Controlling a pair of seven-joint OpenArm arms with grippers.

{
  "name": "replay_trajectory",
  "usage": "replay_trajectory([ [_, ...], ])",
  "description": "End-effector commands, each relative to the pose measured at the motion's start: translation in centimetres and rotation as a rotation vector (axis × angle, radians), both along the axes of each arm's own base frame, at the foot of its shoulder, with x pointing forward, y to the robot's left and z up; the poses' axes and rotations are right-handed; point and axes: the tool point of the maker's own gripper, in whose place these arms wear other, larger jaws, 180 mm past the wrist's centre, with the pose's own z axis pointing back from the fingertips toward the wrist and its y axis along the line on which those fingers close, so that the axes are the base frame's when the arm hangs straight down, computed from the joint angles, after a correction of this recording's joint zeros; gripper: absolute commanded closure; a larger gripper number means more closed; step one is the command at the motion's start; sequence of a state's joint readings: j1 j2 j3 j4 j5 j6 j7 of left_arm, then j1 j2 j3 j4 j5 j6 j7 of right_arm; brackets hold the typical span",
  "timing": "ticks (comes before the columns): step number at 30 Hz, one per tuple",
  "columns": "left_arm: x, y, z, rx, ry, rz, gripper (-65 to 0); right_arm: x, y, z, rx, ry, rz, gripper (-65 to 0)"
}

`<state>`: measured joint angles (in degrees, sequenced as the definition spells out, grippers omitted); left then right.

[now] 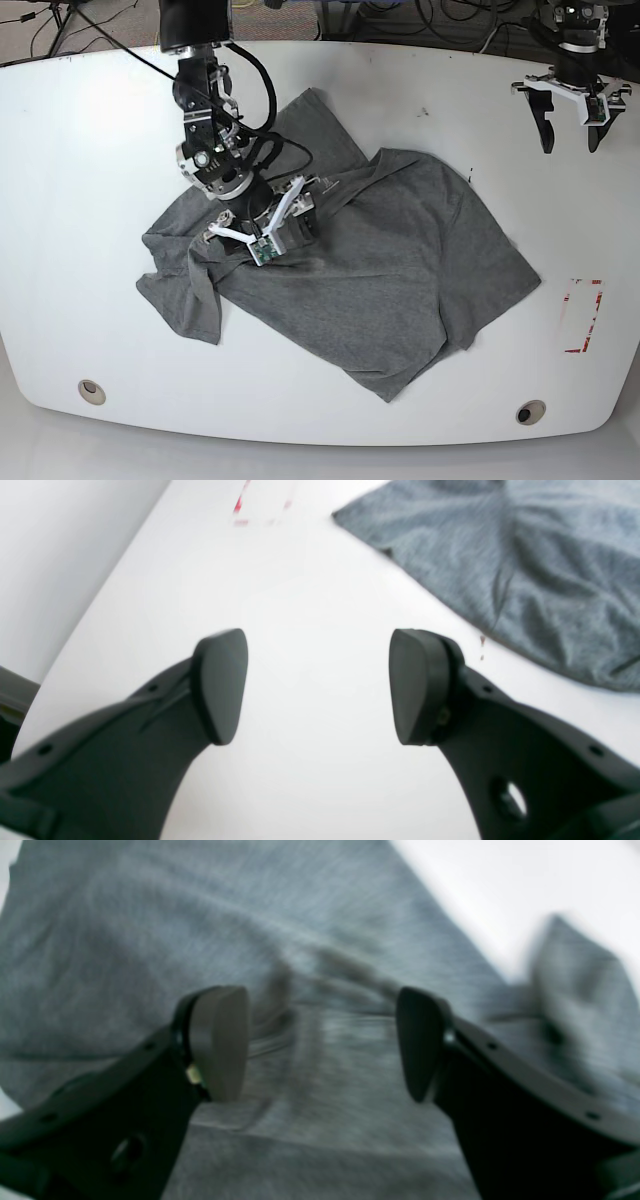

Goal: Layout the t-shirt on the table in an organized manner, then fold the t-shirt properly
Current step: 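Lower the right gripper onto the grey t-shirt near the collar and grasp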

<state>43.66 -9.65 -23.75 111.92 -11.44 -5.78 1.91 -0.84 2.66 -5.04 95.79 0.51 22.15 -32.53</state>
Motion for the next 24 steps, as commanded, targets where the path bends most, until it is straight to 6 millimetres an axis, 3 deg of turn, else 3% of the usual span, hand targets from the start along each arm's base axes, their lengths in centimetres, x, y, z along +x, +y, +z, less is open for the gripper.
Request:
replay_trajectory([
  [1, 0.3, 0.0, 1.2, 0.015, -0.044, -0.005, -41.9, 1.8, -0.3, -0.4, 0.009, 0.002, -0.013, -43.8],
  [10, 0.2, 0.1, 1.2, 0.015, -0.041, -0.005, -41.9, 3.3, -1.1, -3.5, 0.005, 0.066, -0.028, -43.8],
  [24, 0.3, 0.1, 1.2, 0.013, -0.043, -0.003, -41.9, 3.1, -1.2, -4.4, 0.011, 0.075, -0.027, -43.8],
])
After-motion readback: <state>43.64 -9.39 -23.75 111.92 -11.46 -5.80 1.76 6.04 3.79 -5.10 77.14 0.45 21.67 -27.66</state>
